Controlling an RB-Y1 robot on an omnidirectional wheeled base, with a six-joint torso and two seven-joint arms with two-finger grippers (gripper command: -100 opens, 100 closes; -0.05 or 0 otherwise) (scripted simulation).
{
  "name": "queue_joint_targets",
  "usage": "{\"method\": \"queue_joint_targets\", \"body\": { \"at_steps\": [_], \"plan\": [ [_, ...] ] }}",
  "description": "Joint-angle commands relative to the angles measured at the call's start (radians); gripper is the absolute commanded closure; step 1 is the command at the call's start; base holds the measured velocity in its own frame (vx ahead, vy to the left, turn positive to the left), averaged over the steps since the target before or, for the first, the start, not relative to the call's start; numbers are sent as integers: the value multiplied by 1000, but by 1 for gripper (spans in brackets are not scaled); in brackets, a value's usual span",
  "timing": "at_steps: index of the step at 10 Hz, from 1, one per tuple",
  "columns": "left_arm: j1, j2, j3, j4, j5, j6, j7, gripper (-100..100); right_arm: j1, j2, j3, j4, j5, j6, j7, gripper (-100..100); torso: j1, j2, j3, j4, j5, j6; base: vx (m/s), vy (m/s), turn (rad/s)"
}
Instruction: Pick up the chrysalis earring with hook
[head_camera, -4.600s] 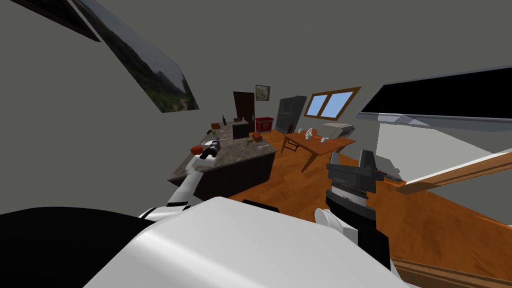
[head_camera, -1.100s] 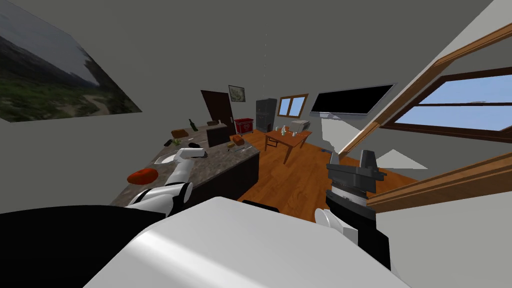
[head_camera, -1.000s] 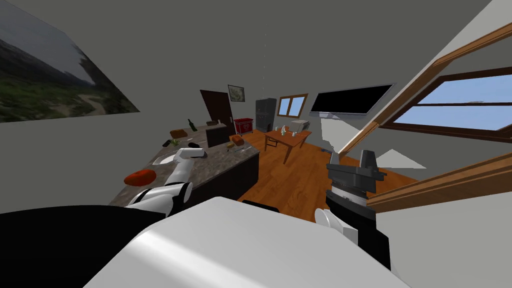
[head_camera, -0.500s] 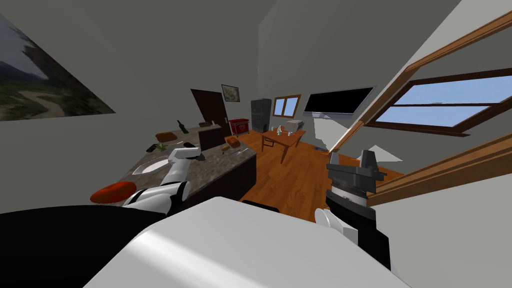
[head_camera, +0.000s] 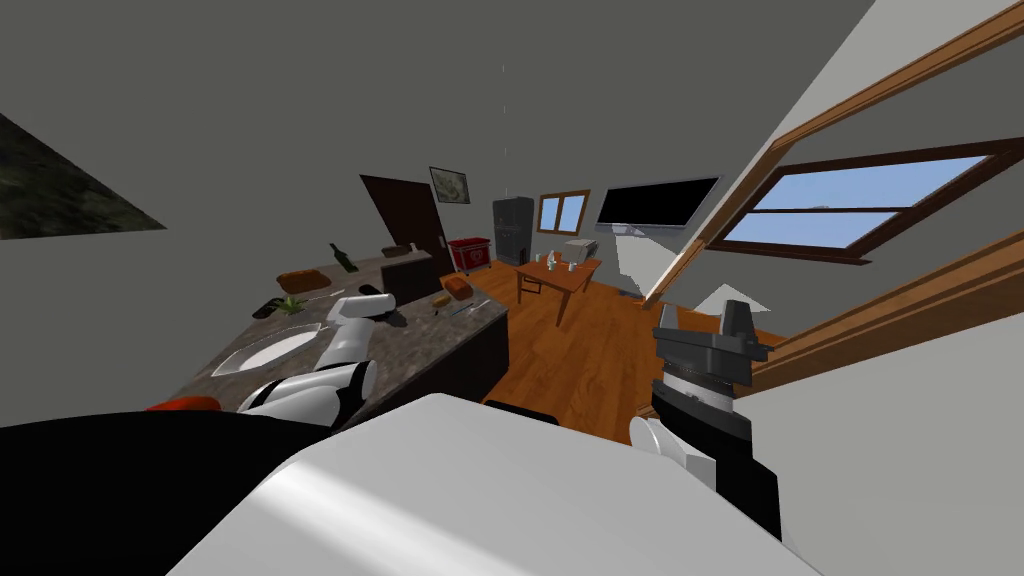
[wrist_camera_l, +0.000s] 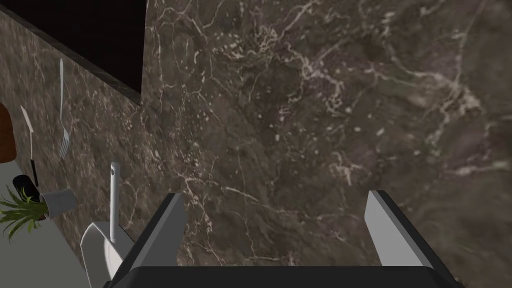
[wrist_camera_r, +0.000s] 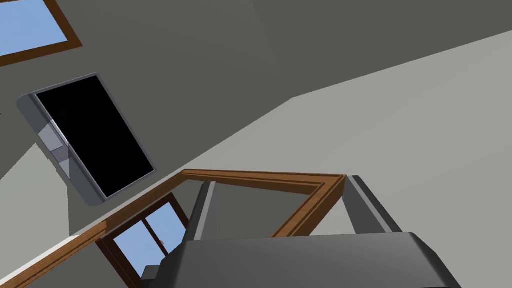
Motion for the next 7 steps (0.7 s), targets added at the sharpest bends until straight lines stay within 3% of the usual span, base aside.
{"method": "queue_joint_targets", "body": {
  "at_steps": [1,2,7],
  "plan": [
    [2,8,18,16,17,50,16,-100,0,0,0,0,0,0,0,0,0,0,0,0,0,0,85,36,-164],
    [2,8,18,16,17,55,16,-100,0,0,0,0,0,0,0,0,0,-1,0,0,0,0,59,37,-38],
    [4,30,68,84,65,195,56,-100,0,0,0,0,0,0,0,0,0,0,0,0,0,0,68,37,-140]
  ]
}}
